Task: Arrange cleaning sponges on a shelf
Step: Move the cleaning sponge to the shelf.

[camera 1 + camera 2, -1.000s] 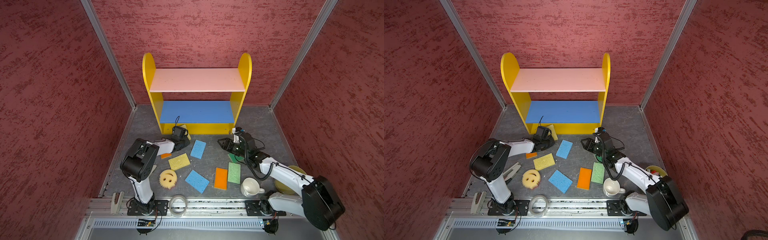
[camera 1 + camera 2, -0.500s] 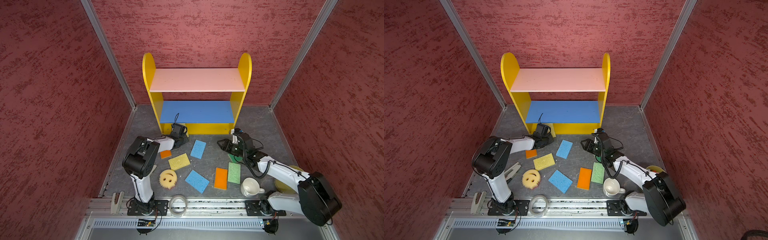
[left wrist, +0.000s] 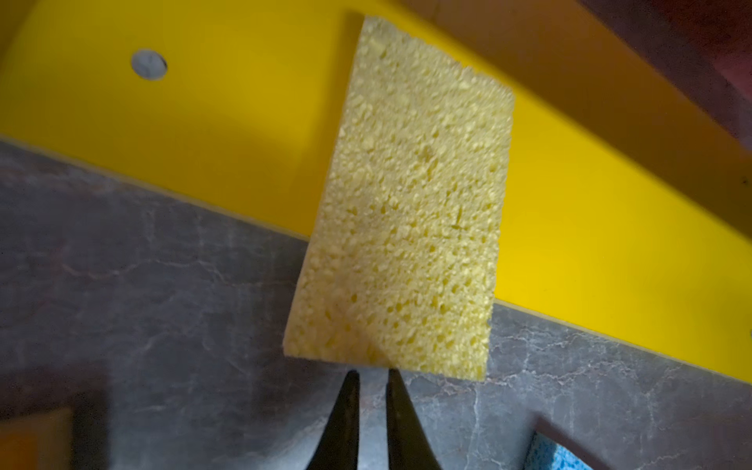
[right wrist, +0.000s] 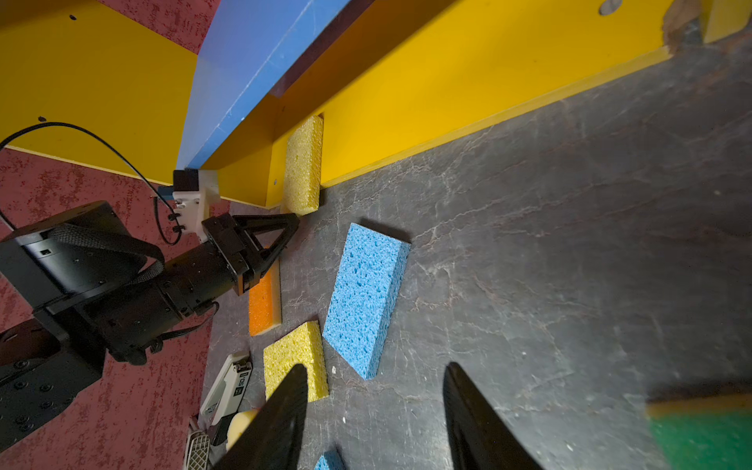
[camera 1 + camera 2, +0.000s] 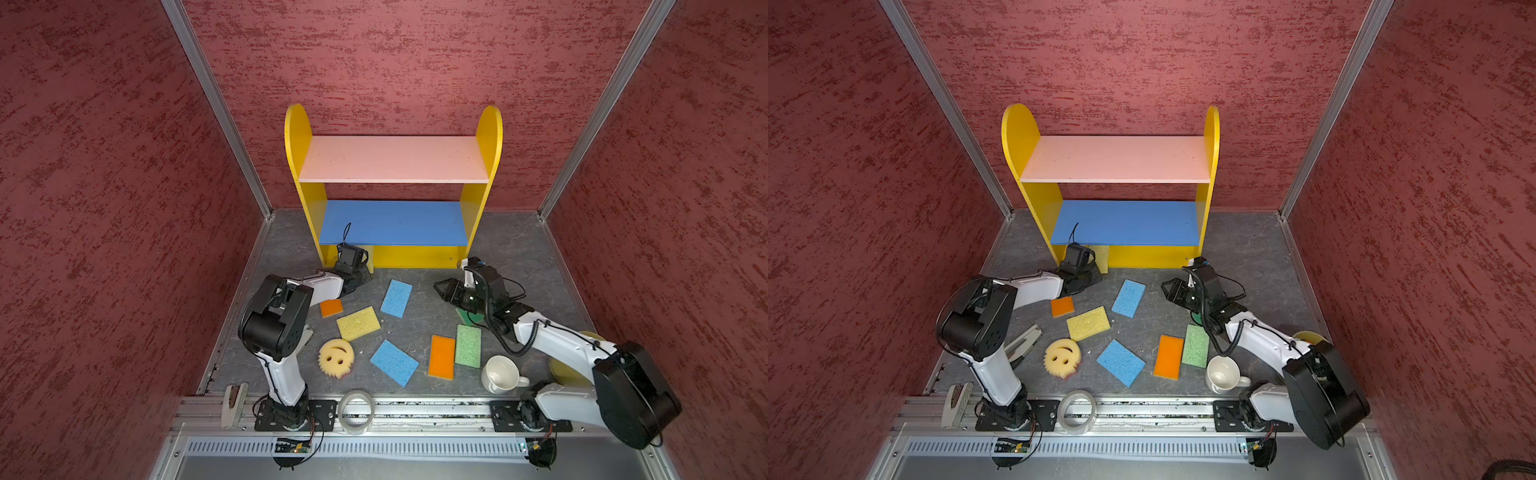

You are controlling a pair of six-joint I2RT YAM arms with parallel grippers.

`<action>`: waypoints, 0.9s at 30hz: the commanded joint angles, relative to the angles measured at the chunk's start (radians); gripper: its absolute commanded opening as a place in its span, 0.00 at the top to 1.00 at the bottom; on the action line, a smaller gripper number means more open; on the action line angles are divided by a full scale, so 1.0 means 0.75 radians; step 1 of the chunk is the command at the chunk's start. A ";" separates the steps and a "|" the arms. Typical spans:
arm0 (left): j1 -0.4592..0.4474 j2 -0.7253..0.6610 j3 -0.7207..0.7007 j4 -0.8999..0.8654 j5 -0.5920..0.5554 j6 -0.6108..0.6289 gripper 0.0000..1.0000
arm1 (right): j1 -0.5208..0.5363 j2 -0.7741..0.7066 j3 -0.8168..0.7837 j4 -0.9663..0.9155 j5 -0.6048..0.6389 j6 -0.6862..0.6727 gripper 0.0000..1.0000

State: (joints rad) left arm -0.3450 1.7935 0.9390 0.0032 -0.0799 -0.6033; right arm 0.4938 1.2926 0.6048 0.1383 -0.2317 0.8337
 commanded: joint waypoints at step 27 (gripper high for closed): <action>-0.125 -0.697 -0.443 0.158 -0.189 -0.056 0.45 | 0.137 0.041 -0.019 0.088 0.124 -0.070 0.54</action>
State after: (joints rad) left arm -0.4435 1.3205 0.6239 0.1398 -0.1844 -0.6205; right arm 0.5884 1.3228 0.5980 0.1753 -0.1780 0.7921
